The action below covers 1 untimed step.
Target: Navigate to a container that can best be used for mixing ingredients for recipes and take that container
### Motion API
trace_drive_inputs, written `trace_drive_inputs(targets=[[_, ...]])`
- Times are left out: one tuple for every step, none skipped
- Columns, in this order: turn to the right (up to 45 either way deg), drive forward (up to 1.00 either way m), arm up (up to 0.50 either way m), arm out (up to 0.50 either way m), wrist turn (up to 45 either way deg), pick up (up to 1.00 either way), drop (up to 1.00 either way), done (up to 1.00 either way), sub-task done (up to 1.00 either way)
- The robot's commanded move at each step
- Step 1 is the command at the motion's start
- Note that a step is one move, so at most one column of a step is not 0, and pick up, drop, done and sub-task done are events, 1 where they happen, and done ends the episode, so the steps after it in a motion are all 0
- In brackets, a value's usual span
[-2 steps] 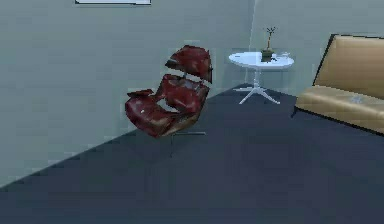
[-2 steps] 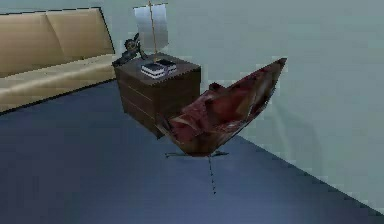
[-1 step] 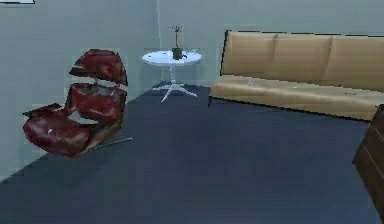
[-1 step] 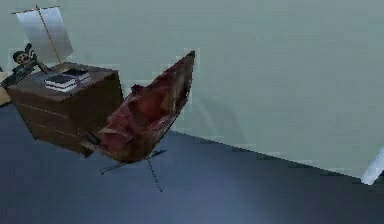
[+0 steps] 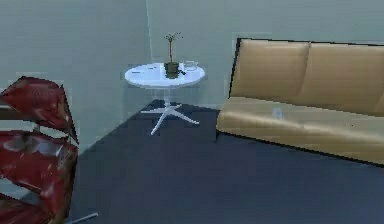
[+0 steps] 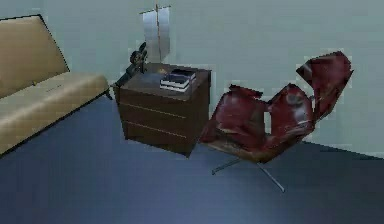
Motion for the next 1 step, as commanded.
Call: trace_drive_inputs(targets=[[0.0,0.9,0.0,0.0,0.0,0.0,0.0,0.0,0.0]])
